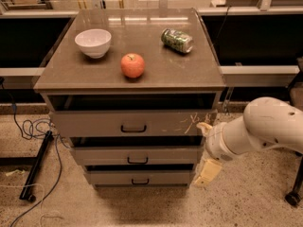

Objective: Open middle drawer

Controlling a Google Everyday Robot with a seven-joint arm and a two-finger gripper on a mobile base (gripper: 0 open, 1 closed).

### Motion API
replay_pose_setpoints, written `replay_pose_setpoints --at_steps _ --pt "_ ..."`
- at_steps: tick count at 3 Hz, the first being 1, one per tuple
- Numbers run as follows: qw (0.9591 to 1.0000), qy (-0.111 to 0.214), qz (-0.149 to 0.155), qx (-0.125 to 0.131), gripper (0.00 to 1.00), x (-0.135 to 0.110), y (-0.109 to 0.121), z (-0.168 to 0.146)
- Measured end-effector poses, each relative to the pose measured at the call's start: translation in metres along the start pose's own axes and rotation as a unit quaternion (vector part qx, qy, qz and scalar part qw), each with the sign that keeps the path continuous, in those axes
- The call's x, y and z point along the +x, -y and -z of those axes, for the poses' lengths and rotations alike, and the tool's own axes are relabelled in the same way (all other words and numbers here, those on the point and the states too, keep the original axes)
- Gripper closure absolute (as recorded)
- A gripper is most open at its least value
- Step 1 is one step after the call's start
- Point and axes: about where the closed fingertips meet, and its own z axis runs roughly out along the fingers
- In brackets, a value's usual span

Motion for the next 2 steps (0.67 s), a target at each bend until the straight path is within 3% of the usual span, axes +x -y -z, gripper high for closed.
replay_pose_setpoints --at_steps 1,2 --pt "0.9994 0.011 0.03 0.017 0.0 0.001 0.01 -0.0101" --pt "0.9994 0.011 0.03 0.017 0.0 0.001 0.01 -0.0101"
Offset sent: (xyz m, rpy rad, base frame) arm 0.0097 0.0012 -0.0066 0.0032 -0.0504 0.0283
